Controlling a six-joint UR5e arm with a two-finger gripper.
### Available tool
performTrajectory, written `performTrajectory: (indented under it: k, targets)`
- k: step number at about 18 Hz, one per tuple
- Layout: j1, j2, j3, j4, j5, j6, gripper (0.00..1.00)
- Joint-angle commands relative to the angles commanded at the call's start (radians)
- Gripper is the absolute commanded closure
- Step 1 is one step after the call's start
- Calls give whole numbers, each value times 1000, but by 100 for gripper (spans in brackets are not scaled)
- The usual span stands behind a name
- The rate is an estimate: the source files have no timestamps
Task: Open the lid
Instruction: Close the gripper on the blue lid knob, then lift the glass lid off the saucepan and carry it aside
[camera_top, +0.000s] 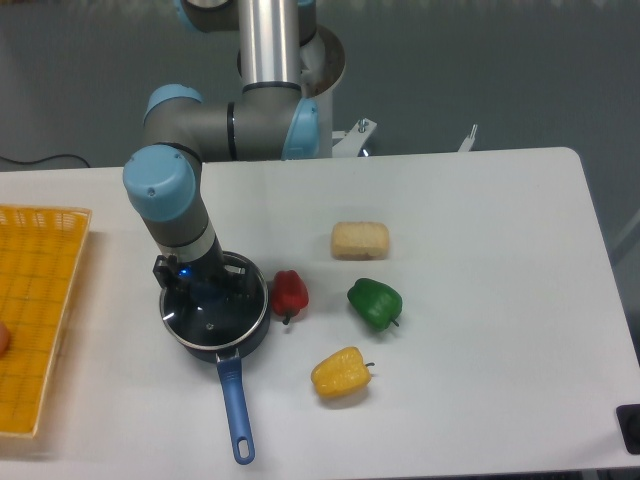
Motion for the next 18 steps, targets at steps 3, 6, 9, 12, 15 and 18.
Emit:
performTrajectory:
  k: [3,6,9,12,15,18]
  targets:
    - [5,2,2,0,0,5,44]
    - [11,3,20,-5,11,11,44]
    - [23,9,20,-9,28,15,44]
    - [49,24,20,-58,28,67,44]
    - [93,57,20,-110,28,123,44]
    - [129,83,20,-149,26,166,44]
